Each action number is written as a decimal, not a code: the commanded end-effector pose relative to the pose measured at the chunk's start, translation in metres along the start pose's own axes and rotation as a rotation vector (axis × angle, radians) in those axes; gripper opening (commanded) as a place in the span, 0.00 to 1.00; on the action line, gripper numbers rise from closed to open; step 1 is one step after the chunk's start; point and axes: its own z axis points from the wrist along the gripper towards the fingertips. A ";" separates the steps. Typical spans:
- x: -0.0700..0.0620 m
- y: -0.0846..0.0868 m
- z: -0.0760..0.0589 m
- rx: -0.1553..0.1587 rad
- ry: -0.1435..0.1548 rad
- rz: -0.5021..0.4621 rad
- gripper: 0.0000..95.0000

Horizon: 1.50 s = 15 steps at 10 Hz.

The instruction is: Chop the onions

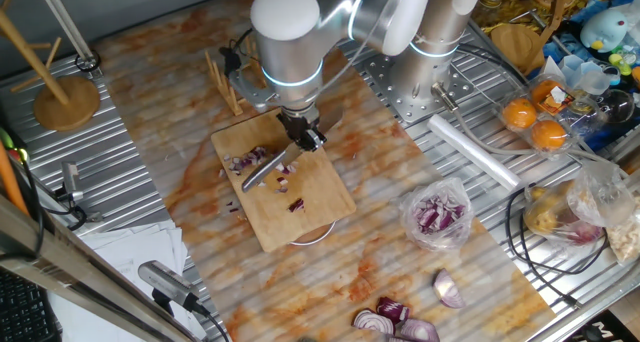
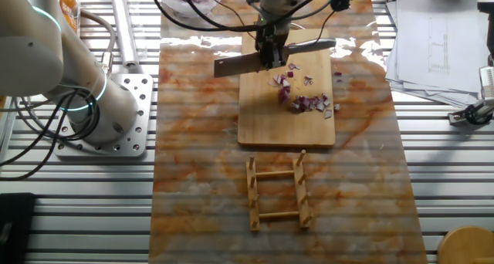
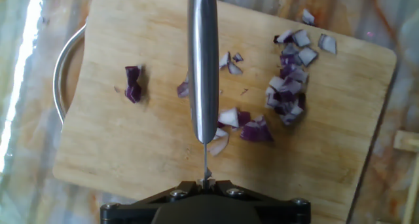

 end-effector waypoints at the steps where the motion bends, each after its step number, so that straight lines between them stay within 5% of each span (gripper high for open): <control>1: 0.002 -0.001 -0.001 0.003 -0.037 0.063 0.00; 4: 0.002 -0.001 -0.001 -0.002 -0.073 0.290 0.00; 7: 0.002 -0.001 -0.001 0.020 -0.093 0.279 0.00; 11: 0.059 -0.122 -0.012 0.014 -0.111 0.215 0.00; 13: 0.069 -0.154 -0.018 0.011 -0.102 0.167 0.00; 15: 0.064 -0.153 -0.017 -0.011 -0.098 0.180 0.00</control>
